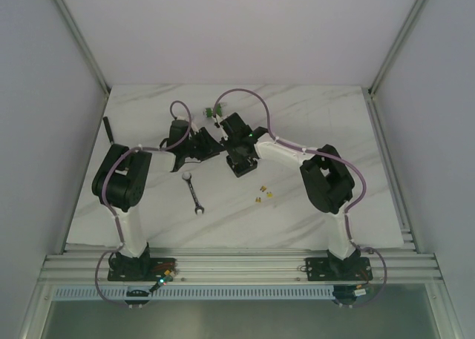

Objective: Snap on the fuse box
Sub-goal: Install the fuse at the fuse box base.

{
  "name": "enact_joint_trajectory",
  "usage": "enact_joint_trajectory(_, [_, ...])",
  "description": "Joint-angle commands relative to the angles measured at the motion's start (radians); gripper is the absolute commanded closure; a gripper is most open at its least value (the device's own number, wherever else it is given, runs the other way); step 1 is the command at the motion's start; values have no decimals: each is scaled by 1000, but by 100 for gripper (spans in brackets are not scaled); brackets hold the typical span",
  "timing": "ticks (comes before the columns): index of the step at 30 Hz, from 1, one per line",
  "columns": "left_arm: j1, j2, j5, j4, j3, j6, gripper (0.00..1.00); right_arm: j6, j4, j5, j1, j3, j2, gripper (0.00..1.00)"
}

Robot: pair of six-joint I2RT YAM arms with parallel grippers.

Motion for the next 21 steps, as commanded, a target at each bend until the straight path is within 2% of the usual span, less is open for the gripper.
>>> enact_joint_trajectory(1, [4,33,41,-26,33,-8,53,11,-14,13,6,35,31,100])
enact_joint_trajectory(17, [5,54,95,-34,45,-11,55,17,4,14,9,19,35,100])
enact_joint_trajectory(21, [5,53,96,-37,46,-13,55,10,7,21,13,8,23,91])
